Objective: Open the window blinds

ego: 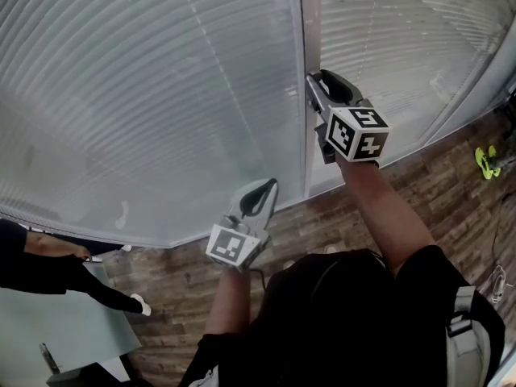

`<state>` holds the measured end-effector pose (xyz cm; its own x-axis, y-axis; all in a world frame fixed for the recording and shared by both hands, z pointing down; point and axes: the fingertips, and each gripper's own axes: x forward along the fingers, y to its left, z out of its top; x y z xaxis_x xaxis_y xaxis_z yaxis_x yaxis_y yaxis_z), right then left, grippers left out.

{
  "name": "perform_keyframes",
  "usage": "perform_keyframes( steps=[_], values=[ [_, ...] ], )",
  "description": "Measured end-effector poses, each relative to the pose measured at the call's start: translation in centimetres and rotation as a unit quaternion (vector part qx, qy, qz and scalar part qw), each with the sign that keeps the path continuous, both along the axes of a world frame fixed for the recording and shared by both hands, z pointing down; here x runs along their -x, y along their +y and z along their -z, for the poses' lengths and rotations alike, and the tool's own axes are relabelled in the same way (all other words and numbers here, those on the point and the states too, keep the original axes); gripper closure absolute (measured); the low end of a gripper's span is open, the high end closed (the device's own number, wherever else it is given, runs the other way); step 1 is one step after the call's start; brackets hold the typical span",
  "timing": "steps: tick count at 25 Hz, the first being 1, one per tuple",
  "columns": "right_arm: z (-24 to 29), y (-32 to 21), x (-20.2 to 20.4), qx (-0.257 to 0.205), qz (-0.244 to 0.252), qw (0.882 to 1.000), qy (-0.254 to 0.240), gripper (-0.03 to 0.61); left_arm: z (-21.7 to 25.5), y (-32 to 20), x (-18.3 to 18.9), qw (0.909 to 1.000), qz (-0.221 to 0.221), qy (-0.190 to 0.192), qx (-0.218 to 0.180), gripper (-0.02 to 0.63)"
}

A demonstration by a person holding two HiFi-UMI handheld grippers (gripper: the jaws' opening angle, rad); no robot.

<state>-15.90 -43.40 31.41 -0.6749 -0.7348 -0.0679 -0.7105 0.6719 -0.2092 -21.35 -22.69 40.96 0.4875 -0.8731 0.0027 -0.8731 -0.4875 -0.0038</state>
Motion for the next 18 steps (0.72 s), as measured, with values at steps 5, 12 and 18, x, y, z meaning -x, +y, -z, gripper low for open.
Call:
perform_keyframes(
  steps=[5,12,18],
  values=[
    [-0.08,-0.1,0.05,-0.002,-0.003,1.0,0.0,0.448,-0.21,-0.09,0.05,1.0,0.001,0.003,0.003,0.609],
    [-0.31,-0.43,0.05,0.002,0.001,1.0,-0.003,0.446,-0.25,-0.63,-0.19,1.0,-0.001,0.0,0.002,0.609],
    [-0.24,-0.36,0.1,0.0,0.008,1.0,-0.002,0.445,-0.49,-0.9,-0.49,1.0,-0.004,-0.001,-0.006,0.609]
  ],
)
